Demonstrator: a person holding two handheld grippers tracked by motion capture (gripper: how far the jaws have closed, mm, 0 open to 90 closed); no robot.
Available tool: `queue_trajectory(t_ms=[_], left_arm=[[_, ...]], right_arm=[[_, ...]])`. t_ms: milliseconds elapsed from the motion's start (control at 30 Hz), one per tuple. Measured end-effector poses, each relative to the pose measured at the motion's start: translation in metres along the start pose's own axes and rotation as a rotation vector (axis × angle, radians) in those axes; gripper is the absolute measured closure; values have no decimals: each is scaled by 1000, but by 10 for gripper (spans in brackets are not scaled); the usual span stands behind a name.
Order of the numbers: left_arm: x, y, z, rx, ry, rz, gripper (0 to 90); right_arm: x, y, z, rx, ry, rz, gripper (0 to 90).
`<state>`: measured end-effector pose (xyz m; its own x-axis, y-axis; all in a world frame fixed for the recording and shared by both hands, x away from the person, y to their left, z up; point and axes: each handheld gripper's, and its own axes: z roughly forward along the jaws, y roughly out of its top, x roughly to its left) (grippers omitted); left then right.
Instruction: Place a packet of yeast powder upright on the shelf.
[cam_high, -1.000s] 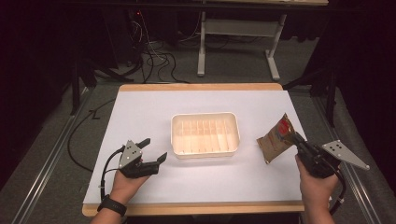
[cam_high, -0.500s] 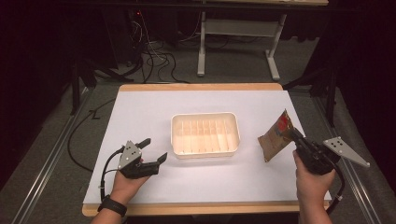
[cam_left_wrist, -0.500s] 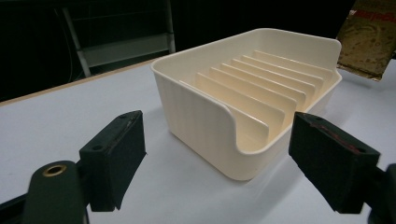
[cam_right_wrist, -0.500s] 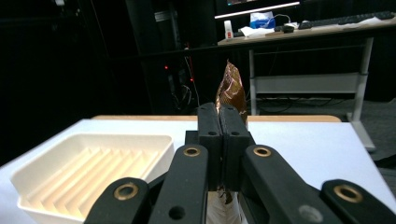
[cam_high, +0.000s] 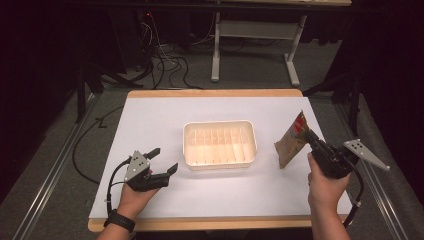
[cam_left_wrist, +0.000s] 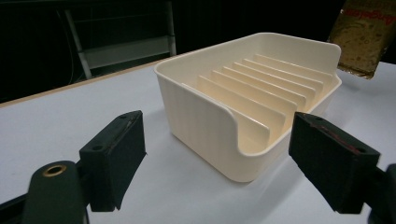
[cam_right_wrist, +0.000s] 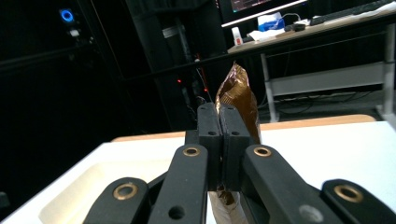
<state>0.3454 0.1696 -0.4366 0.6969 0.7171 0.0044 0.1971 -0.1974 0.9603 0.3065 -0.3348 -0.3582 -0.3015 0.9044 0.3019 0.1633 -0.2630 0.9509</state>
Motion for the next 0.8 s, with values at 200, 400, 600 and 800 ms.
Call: queue_trajectory(t_ms=[200, 400, 600, 800], left_arm=[[0, 0, 0, -2, -1, 1, 188], [0, 0, -1, -5, 4, 0, 188], [1, 0, -1, -5, 7, -1, 188], [1, 0, -2, -7, 7, -1, 188]], right_arm=[[8, 7, 3, -31, 27, 23, 900], [19, 14, 9, -36, 45, 13, 900], [27, 20, 16, -25, 62, -6, 900], [35, 28, 21, -27, 78, -19, 900]])
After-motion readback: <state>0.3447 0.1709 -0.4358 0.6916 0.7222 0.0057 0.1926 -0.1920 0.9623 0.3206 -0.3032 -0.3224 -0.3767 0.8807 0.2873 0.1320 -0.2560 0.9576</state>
